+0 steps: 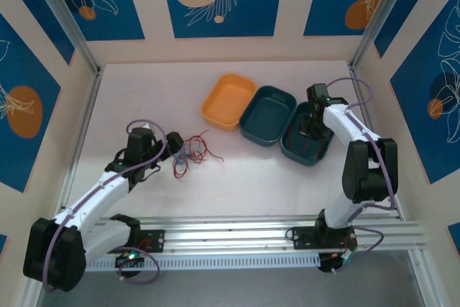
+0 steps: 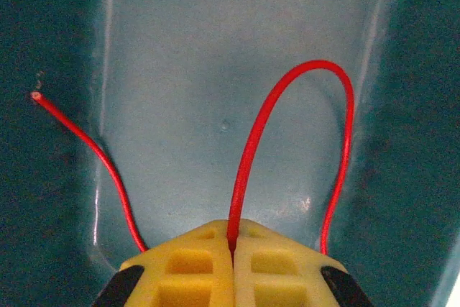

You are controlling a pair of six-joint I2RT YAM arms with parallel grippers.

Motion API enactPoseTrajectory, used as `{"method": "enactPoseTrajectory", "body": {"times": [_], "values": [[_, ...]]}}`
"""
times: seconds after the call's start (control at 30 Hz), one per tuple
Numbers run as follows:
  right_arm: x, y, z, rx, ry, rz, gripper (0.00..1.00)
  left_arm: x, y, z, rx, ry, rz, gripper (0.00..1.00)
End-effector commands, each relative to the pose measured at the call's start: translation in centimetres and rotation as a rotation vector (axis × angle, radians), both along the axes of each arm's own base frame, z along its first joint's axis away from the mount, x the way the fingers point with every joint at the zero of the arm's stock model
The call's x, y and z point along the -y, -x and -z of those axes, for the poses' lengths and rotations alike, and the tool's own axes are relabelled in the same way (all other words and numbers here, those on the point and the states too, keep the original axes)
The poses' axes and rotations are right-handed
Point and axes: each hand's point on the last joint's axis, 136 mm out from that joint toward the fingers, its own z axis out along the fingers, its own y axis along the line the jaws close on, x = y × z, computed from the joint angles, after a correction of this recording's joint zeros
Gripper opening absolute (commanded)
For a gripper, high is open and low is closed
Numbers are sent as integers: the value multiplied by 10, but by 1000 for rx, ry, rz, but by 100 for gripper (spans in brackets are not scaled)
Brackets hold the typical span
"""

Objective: Untangle the cables

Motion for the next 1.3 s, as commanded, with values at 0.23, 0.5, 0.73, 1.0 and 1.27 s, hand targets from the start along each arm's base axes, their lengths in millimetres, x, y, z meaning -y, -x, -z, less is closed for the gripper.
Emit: {"method": "enactPoseTrajectory", "body": {"times": [0.23,0.5,0.73,1.0,1.27], "values": [[-6,-4,-40,45,-20,8,37,-5,-1,-6,10,-13,-8,100],[-7,8,-90,132,19,12,52,-2,-4,-10,14,-8,3,100],[-70,6,-133,286,-151,-118,49,-1,-5,-5,-10,2,-5,100],[-218,5,-132,292,-400,-424,48,-7,-3,7,-52,-14,-44,100],[-350,34,-93,142,-482,-699,39,-18,2,21,-101,-15,-113,100]]}}
